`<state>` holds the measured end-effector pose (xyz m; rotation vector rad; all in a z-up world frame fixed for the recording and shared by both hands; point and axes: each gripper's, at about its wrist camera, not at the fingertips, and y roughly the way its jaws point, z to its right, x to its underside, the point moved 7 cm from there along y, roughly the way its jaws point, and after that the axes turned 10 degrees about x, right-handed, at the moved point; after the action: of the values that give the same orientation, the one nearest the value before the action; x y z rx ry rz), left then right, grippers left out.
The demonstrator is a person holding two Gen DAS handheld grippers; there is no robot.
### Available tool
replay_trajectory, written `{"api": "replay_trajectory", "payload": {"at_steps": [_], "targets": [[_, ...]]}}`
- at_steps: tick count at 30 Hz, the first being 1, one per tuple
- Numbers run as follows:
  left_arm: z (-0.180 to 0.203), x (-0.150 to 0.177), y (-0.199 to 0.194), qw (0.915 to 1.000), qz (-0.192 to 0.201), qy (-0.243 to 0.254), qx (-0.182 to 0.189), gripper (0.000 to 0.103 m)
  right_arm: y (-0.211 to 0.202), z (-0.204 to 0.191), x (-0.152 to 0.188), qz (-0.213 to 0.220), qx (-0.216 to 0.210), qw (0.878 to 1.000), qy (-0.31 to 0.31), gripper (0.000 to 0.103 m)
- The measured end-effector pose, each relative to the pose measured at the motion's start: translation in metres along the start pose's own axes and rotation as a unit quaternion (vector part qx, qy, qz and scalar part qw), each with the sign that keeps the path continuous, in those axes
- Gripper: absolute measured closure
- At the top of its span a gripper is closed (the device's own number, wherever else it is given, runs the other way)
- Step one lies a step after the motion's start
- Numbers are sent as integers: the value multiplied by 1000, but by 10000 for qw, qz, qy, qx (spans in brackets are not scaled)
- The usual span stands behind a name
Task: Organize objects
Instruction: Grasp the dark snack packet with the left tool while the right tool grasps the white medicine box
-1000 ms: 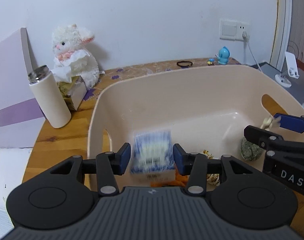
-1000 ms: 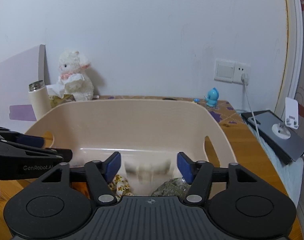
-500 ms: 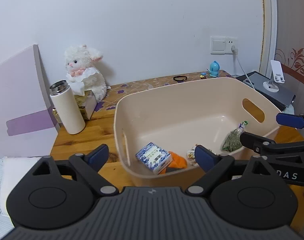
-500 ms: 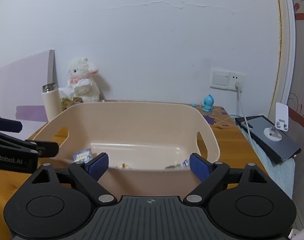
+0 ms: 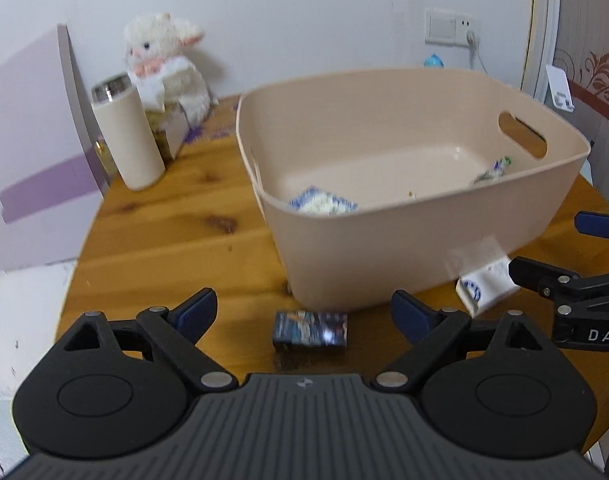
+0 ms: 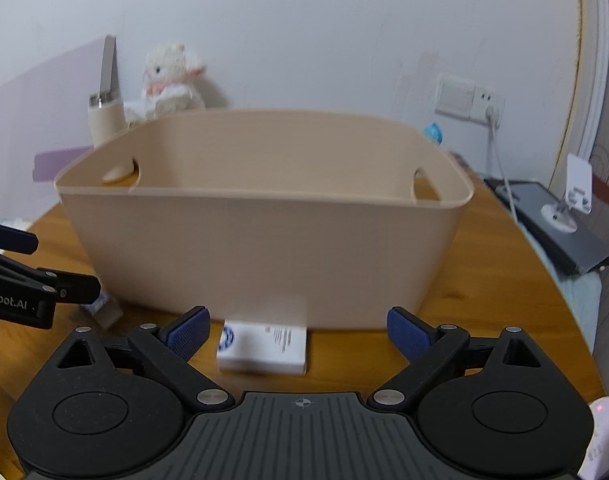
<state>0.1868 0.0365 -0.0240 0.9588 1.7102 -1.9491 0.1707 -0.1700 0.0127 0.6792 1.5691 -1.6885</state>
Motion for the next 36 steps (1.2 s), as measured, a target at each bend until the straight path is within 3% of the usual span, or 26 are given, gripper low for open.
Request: {"api": "replay_trajectory", "payload": {"at_steps": [11,13,15,20,23,25,36], "targets": [[-10,19,37,9984,-485,-240,182,9,22,-15,14,-321,-150,9991,-210,7],[-11,21,43,9980,-541,-274,178,9,26,-16,17,-352,-166,9990,-236,11],[-13,23,47,9977,-570,-345,122,12,30,-17,20,-405,-181,9987,-243,16],[-16,22,48,9970,-519,-538,210,38,33,-19,20,-399,-247,9987,-196,21],[-17,21,47,9967,-525,-590,211,45,30,-21,21,-356,-318,9985,-263,30],[-18,21,46,9966,-507,-636,167,50,27,-22,22,-339,-374,9983,-297,44],[-13,23,28,9972,-365,-599,274,51,8,-25,19,-214,-277,9987,-372,46]]}}
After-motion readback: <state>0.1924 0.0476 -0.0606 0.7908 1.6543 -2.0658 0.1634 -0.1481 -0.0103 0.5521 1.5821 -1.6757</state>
